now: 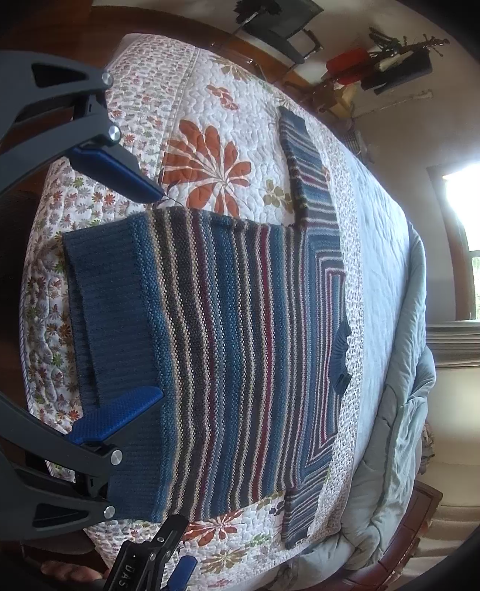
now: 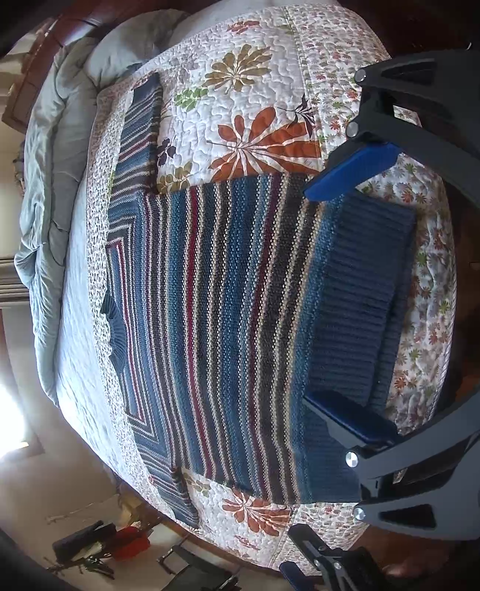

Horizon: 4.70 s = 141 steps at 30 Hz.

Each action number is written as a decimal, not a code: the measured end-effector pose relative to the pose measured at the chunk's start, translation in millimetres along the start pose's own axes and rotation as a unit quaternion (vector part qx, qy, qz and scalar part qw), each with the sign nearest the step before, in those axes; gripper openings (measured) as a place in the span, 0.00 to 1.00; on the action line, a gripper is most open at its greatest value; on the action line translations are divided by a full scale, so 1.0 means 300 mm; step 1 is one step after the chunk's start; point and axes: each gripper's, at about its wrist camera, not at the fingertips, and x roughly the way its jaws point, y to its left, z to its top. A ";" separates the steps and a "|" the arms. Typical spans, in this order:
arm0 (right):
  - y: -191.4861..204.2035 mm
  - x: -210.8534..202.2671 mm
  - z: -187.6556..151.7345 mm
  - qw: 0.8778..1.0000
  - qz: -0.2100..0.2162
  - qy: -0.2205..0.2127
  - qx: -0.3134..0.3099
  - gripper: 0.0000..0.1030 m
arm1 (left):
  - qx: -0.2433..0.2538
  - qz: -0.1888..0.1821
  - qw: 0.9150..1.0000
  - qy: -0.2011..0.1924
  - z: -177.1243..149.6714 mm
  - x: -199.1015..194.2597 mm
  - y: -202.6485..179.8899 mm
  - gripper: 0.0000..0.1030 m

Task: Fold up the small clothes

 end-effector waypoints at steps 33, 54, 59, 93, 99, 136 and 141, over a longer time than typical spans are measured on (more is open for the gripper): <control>0.009 0.015 0.017 1.000 -0.004 0.003 0.001 0.98 | 0.001 0.002 1.000 0.002 0.008 0.011 -0.020 0.97; 0.006 0.006 0.017 1.000 -0.007 -0.001 0.001 0.98 | -0.001 0.008 1.000 0.000 0.012 0.003 -0.010 0.97; 0.005 0.008 0.019 1.000 -0.008 -0.001 0.000 0.98 | -0.002 0.008 1.000 0.002 0.015 0.008 -0.004 0.97; -1.281 0.583 0.728 0.955 -0.113 0.114 0.249 0.98 | -0.004 0.001 0.999 0.045 0.684 0.661 -0.426 0.97; -1.473 0.748 0.811 0.947 -0.108 0.114 0.281 0.97 | 0.010 -0.055 0.996 0.071 0.760 0.827 -0.657 0.97; 0.013 0.697 0.748 0.979 0.150 0.063 -0.123 0.37 | -0.073 0.022 0.995 0.067 0.589 0.728 -0.042 0.97; -0.163 0.649 0.698 0.984 0.136 0.076 -0.084 0.38 | -0.079 -0.048 0.993 0.080 0.625 0.757 -0.125 0.96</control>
